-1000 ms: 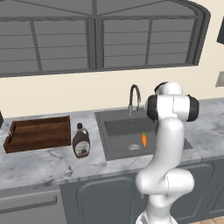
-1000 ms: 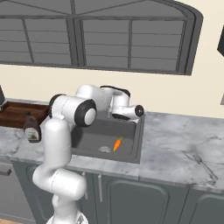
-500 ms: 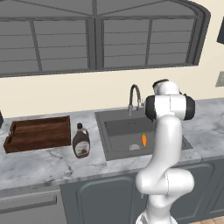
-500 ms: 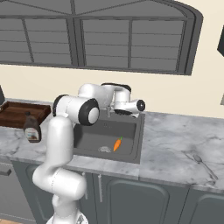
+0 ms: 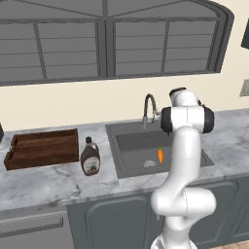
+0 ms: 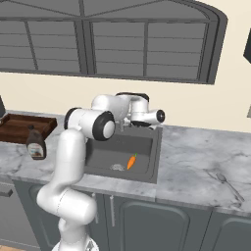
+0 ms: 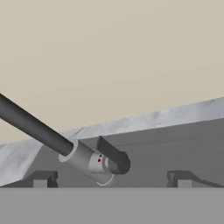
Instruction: Pick up all produce items and place them in the sink. Turn on the sink faucet to wash them. Then turn the sink off and put them in the tray.
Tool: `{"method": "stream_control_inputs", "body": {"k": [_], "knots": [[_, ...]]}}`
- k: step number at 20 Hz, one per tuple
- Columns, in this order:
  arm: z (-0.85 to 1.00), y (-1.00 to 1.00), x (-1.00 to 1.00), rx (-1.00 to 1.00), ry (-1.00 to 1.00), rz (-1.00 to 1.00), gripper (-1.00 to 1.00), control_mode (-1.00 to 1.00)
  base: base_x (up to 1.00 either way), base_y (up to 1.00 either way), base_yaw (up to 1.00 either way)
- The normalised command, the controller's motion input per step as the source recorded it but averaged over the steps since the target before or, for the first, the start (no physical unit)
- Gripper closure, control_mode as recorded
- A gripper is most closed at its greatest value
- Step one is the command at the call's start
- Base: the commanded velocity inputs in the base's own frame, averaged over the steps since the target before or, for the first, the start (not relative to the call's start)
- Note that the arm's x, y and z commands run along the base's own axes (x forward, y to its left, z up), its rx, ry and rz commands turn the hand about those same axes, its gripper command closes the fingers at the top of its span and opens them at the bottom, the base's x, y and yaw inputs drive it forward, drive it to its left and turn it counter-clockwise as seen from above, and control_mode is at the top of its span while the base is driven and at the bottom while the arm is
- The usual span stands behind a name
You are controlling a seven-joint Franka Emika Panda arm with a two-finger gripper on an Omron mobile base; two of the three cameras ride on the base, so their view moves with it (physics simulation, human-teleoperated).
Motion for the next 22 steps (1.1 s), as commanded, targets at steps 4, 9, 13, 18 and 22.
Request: {"method": "stream_control_inputs", "body": {"k": [4,9,13,18,22], "knots": [[0.0,0.23,-0.02,0.0,0.0,0.03,-1.0,-1.0,0.0,0.0,0.0],[0.0,0.17,0.12,0.0,0.0,0.02,-1.0,-1.0,0.0,0.0,0.0],[-0.09,0.03,0.37,0.0,0.0,0.0,-1.0,-1.0,0.0,0.0,0.0],[-0.22,0.0,0.34,0.0,0.05,0.0,-1.0,-1.0,0.0,0.0,0.0],[-0.13,0.0,0.38,0.0,0.04,0.0,-1.0,-1.0,0.0,0.0,0.0]]}}
